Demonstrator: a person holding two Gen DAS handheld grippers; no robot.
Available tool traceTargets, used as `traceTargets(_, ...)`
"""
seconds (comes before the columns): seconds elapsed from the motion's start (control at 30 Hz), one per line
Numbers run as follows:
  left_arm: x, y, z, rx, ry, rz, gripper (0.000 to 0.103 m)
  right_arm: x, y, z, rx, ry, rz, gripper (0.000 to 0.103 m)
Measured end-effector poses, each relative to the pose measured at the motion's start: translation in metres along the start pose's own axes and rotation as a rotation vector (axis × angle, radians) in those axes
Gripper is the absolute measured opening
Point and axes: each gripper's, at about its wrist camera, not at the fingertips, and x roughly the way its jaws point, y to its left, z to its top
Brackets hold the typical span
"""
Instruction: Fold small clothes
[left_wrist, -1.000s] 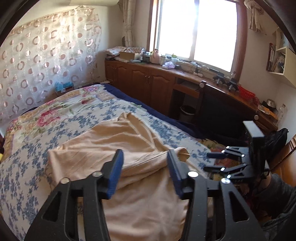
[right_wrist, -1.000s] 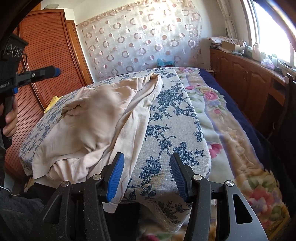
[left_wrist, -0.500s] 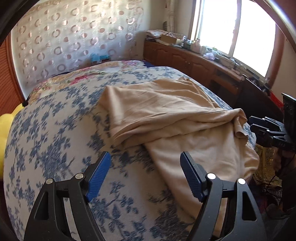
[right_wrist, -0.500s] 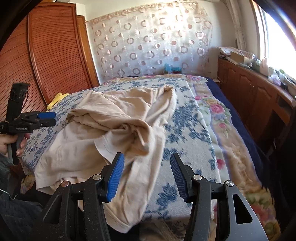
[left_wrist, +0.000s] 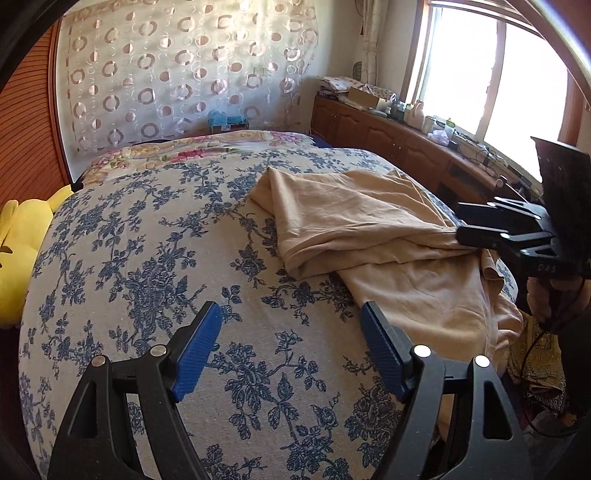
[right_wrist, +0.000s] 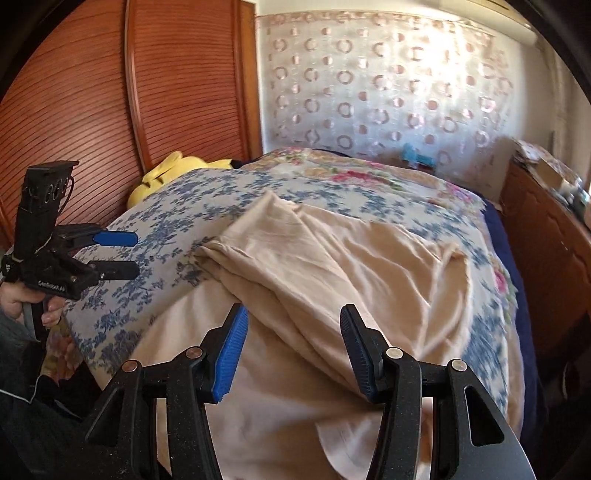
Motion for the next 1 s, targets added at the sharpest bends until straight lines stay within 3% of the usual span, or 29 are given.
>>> traceTargets(0.27,-0.004,0.01,-0.002,-0.018,-0.012,0.003,0.078,0.063,0.021,0.038,-0.143,0.117,0.026,0.054)
traceTargets(0.63,-0.001,0.013,-0.011,-0.032,0.001,-0.01,0.078,0.121,0.041,0.049,-0.274,0.234,-0.002,0.054)
traceTargets(0.67,-0.001,0.012,-0.012,-0.033,0.002,-0.011,0.078,0.122,0.04,0.05,-0.267,0.232,0.002,0.05)
traceTargets(0.73,-0.001,0.011,-0.013,-0.032,0.004,-0.013,0.078,0.124,0.037,0.052,-0.257,0.229,0.0,0.025)
traceTargets(0.8,-0.001,0.011,-0.013,-0.031,0.006,-0.014,0.078,0.12,0.032,0.055,-0.238,0.208,0.006,0.011)
traceTargets(1.0,0.001,0.009,-0.014,-0.03,0.011,-0.019,0.078,0.086,0.007,0.061,-0.146,0.102,-0.008,0.009)
